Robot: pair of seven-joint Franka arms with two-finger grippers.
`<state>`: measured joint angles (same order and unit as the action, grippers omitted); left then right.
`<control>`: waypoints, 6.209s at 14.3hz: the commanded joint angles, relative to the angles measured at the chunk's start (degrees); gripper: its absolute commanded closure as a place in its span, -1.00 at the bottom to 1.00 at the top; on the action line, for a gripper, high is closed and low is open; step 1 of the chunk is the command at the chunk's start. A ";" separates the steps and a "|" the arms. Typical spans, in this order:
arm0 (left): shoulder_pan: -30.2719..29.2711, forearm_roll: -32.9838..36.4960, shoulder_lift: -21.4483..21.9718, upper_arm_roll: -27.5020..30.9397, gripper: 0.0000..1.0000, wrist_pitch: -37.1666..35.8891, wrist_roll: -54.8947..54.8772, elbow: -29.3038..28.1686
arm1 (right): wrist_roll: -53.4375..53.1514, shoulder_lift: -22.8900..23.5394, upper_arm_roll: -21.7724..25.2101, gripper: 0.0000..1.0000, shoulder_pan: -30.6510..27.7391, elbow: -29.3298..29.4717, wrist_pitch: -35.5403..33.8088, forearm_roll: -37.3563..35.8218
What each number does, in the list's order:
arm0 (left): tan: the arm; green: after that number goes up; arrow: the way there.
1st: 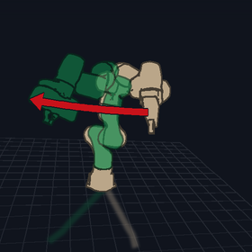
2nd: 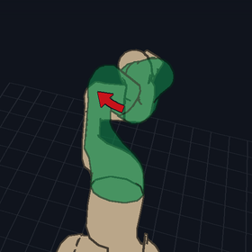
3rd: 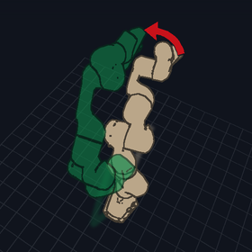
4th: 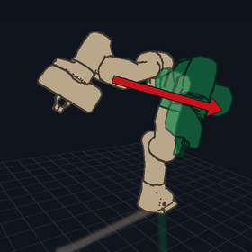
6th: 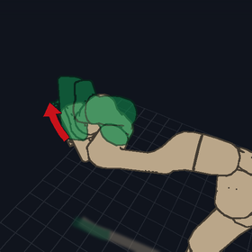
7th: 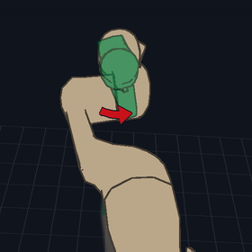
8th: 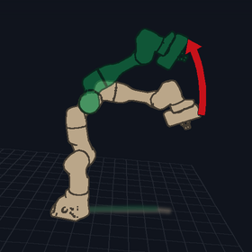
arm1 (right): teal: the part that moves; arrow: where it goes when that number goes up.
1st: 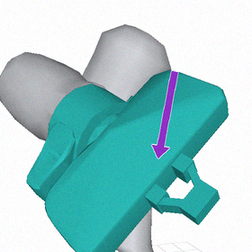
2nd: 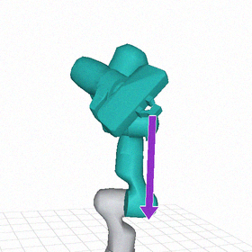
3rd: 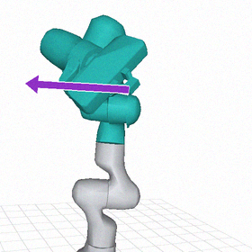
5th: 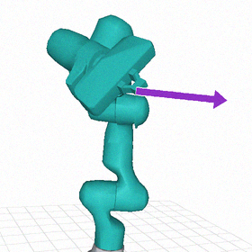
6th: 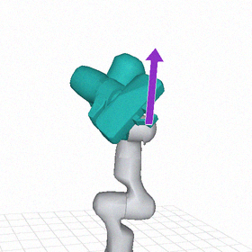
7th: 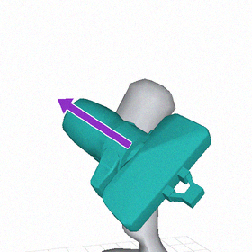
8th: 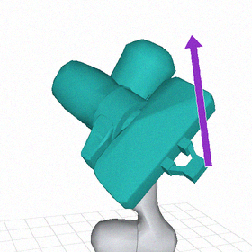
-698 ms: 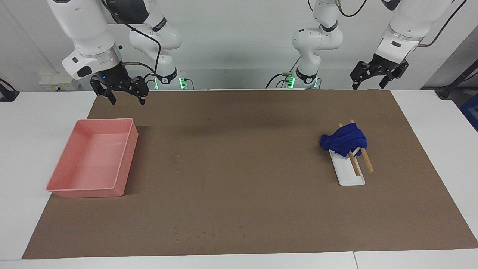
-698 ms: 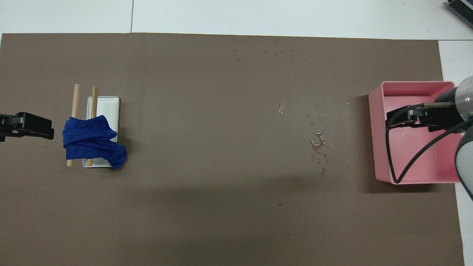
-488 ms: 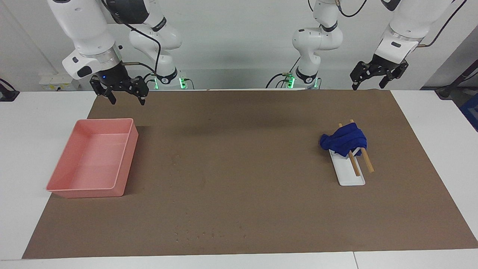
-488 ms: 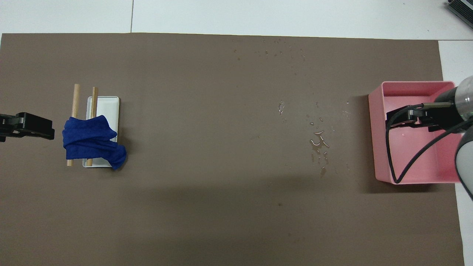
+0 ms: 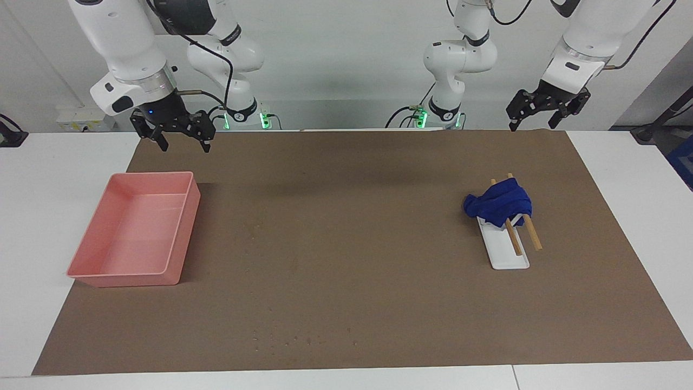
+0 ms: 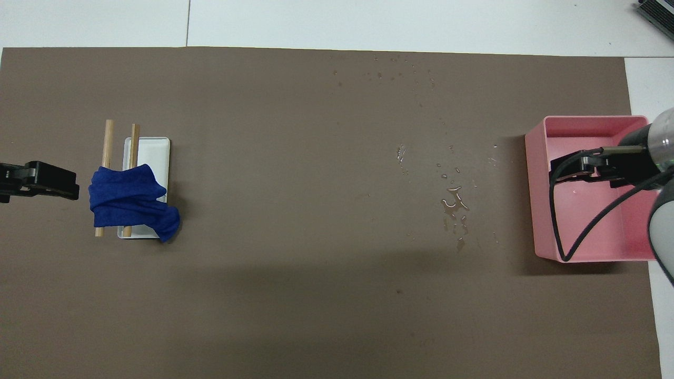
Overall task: Wipe water with towel using both arms
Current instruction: 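Move the left gripper toward the blue towel on the white tray, then grasp the blue towel with the left gripper, then lift the towel with the left gripper while the right gripper approaches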
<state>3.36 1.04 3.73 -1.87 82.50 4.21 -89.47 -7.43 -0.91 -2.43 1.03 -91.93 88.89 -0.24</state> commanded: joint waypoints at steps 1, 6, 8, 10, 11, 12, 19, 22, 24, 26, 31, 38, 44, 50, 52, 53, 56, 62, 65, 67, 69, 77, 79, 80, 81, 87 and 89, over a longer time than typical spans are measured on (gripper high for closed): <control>0.25 0.81 1.98 0.37 -1.00 0.99 0.36 -2.89 | -1.18 -0.76 -0.12 -1.00 -0.68 -0.54 -0.73 -0.38; -0.11 0.81 5.58 0.81 -1.00 8.27 3.50 -10.70 | -0.66 -0.76 -0.12 -1.00 -1.38 -0.62 -0.73 0.33; -1.33 0.81 7.69 0.81 -1.00 13.71 9.65 -16.23 | -1.09 -0.76 -0.12 -1.00 -1.47 -0.62 -0.73 0.33; -2.13 0.81 8.22 0.90 -1.00 19.17 12.74 -20.29 | -1.18 -0.76 -0.12 -1.00 -1.47 -0.62 -0.73 0.33; -3.17 0.81 8.14 0.90 -1.00 21.28 12.93 -21.43 | -1.18 -0.76 -0.12 -1.00 -1.47 -0.62 -0.73 0.33; -4.49 0.81 7.88 0.81 -1.00 22.78 13.10 -22.31 | -1.18 -0.76 -0.12 -1.00 -1.47 -0.71 -0.73 0.41; -6.43 0.81 6.64 0.73 -1.00 35.17 49.52 -30.31 | -1.18 -0.85 -0.12 -1.00 -1.47 -0.89 -0.73 0.41; -6.09 0.72 6.03 0.73 -1.00 38.17 60.17 -32.78 | -0.92 -0.85 -0.12 -1.00 -1.47 -0.97 -0.73 0.41; -5.38 0.46 3.40 0.64 -1.00 39.92 71.41 -32.78 | -0.83 -0.94 -0.12 -1.00 -1.56 -1.06 -0.73 0.41; -3.72 0.46 1.55 0.64 -1.00 42.73 79.78 -32.87 | -1.01 -0.94 -0.12 -1.00 -1.47 -1.06 -0.73 0.41; -4.50 0.46 -1.17 0.73 -1.00 49.59 81.84 -32.61 | -0.74 -1.64 -0.12 -1.00 -1.56 -2.21 -0.73 0.41; -5.03 0.37 -1.80 0.64 -1.00 46.35 82.27 -35.77 | -0.74 -1.64 -0.12 -1.00 -1.56 -2.29 -0.73 0.41; -4.06 0.37 -2.67 0.73 -1.00 47.23 83.68 -35.68 | -0.92 -1.64 -0.12 -1.00 -1.56 -2.29 -0.73 0.41; -4.33 0.37 -2.67 0.73 -0.05 47.32 83.33 -35.60 | -1.10 -1.64 -0.12 -1.00 -1.56 -2.29 -0.64 0.41; -4.24 0.37 -2.67 0.73 0.74 47.23 83.24 -35.60 | -1.10 -1.64 -0.12 -1.00 -1.56 -2.29 -0.64 0.41; -4.15 0.37 -2.76 0.64 1.00 47.05 83.24 -35.25 | -1.10 -1.64 -0.12 -1.00 -1.56 -2.29 -0.64 0.41; -3.80 0.46 -3.20 0.64 1.00 45.31 83.24 -33.41 | -1.01 -1.64 -0.12 -1.00 -1.56 -2.38 -0.56 0.41; -2.39 0.46 -7.59 0.37 1.00 31.52 83.15 -20.41 | -1.54 -1.64 -0.12 -1.00 -1.47 -2.29 -0.20 0.41; -0.20 0.37 -8.74 0.37 1.00 25.71 83.33 -15.66 | -2.15 -1.64 -0.12 -1.00 -1.47 -2.21 -0.03 0.59; 0.94 -0.94 -8.83 0.37 1.00 23.25 83.68 -13.55 | -4.68 -1.55 -0.38 -1.00 -0.68 -2.03 0.15 1.55; 2.08 -2.87 -9.09 0.37 1.00 18.95 84.38 -9.16 | -8.90 -1.38 -0.73 -1.00 -0.68 -1.94 0.76 4.53; 9.98 -8.94 -8.91 -0.41 1.00 18.22 96.05 -3.08 | -37.09 -0.59 -1.09 -1.00 4.24 -1.94 6.20 13.58; 13.85 -10.26 -9.00 -0.42 1.00 22.16 101.06 -3.60 | -47.10 0.38 -1.09 -1.00 6.43 -1.85 9.18 17.80; 16.39 -10.35 -8.91 -0.42 1.00 24.79 103.17 -4.30 | -51.76 0.99 -1.09 -1.00 7.48 -1.85 10.94 19.82; 18.16 -10.53 -9.00 -0.42 1.00 26.99 105.63 -4.65 | -55.90 1.52 -1.09 -1.00 8.63 -1.68 12.52 21.58; 24.85 -10.44 -9.00 -0.42 1.00 34.47 119.60 -3.43 | -74.90 5.73 -1.17 -1.00 14.69 -0.01 22.37 29.68; 26.95 -10.35 -9.09 -0.50 1.00 36.58 124.62 -1.94 | -77.99 6.18 -1.26 -1.00 15.14 -0.09 22.47 30.90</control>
<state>27.94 -8.61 -5.12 -3.21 117.32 124.49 -93.60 -82.73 4.21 -3.70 16.20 -93.00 111.01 28.33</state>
